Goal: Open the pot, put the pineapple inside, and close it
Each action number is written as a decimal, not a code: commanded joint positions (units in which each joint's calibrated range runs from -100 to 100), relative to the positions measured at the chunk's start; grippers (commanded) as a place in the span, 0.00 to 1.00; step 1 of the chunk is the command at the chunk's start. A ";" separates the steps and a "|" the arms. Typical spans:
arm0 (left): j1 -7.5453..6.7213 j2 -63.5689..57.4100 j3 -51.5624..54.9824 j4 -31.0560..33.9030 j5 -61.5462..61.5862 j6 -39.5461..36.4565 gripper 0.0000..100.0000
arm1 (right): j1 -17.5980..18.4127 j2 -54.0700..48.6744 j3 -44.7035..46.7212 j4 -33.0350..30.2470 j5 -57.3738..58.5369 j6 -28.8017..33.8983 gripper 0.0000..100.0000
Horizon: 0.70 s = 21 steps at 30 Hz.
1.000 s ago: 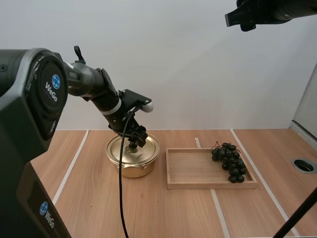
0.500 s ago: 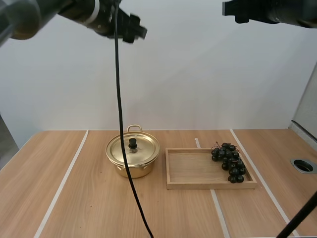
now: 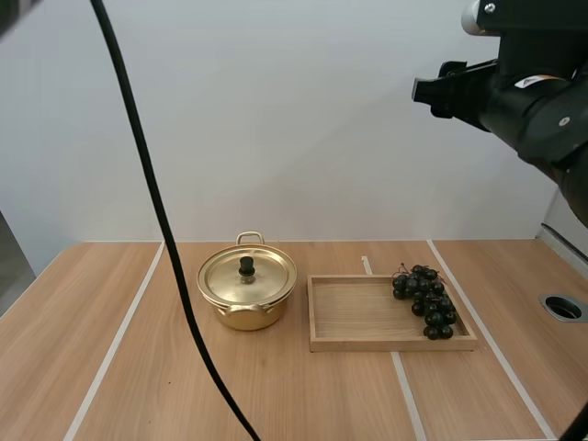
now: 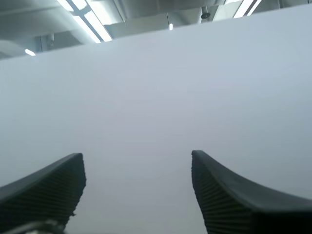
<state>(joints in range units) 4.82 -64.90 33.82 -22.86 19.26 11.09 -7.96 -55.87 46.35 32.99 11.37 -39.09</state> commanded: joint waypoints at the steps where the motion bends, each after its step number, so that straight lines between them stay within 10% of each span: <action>1: 0.17 -5.20 10.65 -0.53 -4.90 -0.14 1.00 | 0.07 -2.37 2.41 -0.06 -2.88 -0.34 1.00; 14: -0.02 -25.66 42.19 -0.44 -1.25 -0.54 1.00 | 8.91 -4.01 9.32 -0.78 -6.41 -6.26 1.00; 21: -4.44 -25.68 49.98 0.87 -7.95 -0.54 1.00 | 7.60 -8.90 17.34 -1.22 -7.67 -6.99 1.00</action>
<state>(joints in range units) 1.53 -90.18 81.57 -22.59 15.60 10.89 0.56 -63.46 61.38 32.29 5.14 -45.43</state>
